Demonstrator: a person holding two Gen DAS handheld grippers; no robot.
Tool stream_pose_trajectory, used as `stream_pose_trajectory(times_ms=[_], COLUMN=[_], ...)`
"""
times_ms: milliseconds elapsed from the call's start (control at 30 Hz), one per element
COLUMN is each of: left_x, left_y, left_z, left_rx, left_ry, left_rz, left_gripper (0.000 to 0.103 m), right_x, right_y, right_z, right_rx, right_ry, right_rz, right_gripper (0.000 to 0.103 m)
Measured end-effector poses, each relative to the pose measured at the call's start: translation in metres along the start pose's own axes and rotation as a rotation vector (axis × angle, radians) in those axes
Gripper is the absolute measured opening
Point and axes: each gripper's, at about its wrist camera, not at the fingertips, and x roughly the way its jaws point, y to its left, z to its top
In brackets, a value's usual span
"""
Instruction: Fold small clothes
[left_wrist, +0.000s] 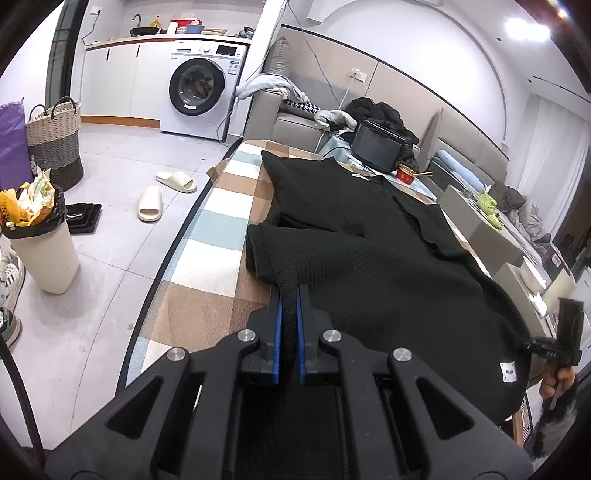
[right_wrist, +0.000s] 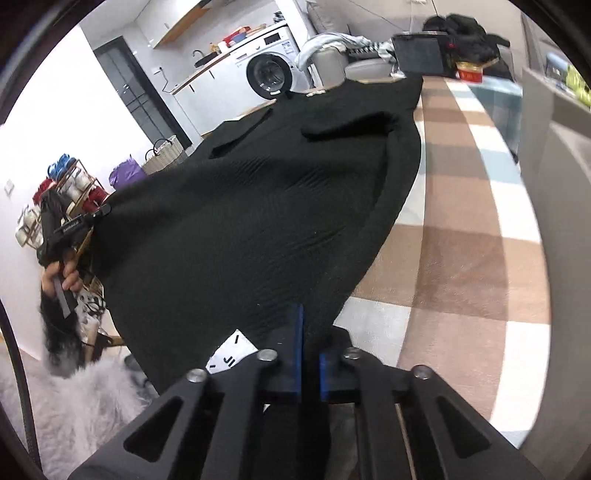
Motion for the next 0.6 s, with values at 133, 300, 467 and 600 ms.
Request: stream_pose_trajectory(times_ms=[133, 300, 467, 600], left_x=[-0.005, -0.008, 0.004, 0.023], left_y=[0.000, -0.001, -0.001, 0.002], left_z=[0.001, 0.006, 0.017, 0.036], left_rx=[0.006, -0.031, -0.066, -0.078], left_ry=[-0.007, -0.051, -0.072, -0.085], left_rz=[-0.029, -0.097, -0.109, -0.085], left_gripper=[0.004, 0.004, 0.004, 0.004], right_x=[-0.032, -0.067, -0.068, -0.062], right_y=[-0.007, -0.025, -0.036, -0.034], right_z=[0.000, 0.002, 0.023, 0.047], right_rx=[0.020, 0.094, 0.218, 0.260], right_ry=[-0.129, -0.371, -0.497, -0.510], right_rz=[0.051, 0.194, 0.201, 0.054], right_gripper=[0.005, 0.005, 0.005, 0.005])
